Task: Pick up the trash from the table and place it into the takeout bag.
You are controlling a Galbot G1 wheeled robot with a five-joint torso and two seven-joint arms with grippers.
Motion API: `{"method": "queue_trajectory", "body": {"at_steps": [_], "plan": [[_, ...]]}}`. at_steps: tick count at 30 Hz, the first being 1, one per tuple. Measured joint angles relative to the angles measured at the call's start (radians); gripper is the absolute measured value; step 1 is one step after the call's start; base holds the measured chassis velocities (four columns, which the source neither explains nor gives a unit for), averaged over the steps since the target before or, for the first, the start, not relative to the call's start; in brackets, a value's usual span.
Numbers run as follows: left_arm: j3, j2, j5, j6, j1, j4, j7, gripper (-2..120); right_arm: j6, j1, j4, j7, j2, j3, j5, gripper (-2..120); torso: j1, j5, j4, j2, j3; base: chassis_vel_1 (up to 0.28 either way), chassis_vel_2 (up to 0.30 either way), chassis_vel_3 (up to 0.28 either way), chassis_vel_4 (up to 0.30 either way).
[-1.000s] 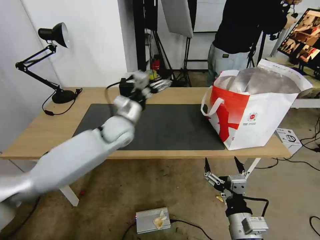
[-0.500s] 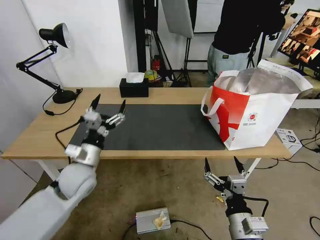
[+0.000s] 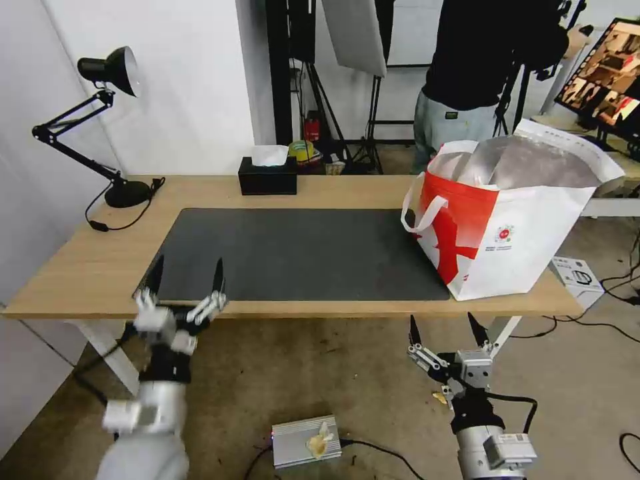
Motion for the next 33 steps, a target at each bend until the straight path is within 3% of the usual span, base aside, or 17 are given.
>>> {"method": "queue_trajectory", "body": {"at_steps": [10,24,33], "plan": [[-0.003,-0.164,0.171,-0.095,0.139,0.015,0.004,100,0.000,0.000,0.000,0.000,0.000,0.000,0.000,100,0.000,-0.0002,0.0000,0.000,0.000,0.000,0.000,0.000,0.000],[0.029,-0.257,0.255,-0.160,0.186,0.064,0.001,100,0.000,0.000,0.000,0.000,0.000,0.000,0.000,100,0.000,-0.0003,0.0002,0.000,0.000,0.000,0.000,0.000,0.000],[0.031,-0.260,0.268,-0.172,0.180,0.074,0.001,100,0.000,0.000,0.000,0.000,0.000,0.000,0.000,100,0.000,-0.0003,0.0001,0.000,0.000,0.000,0.000,0.000,0.000]]}}
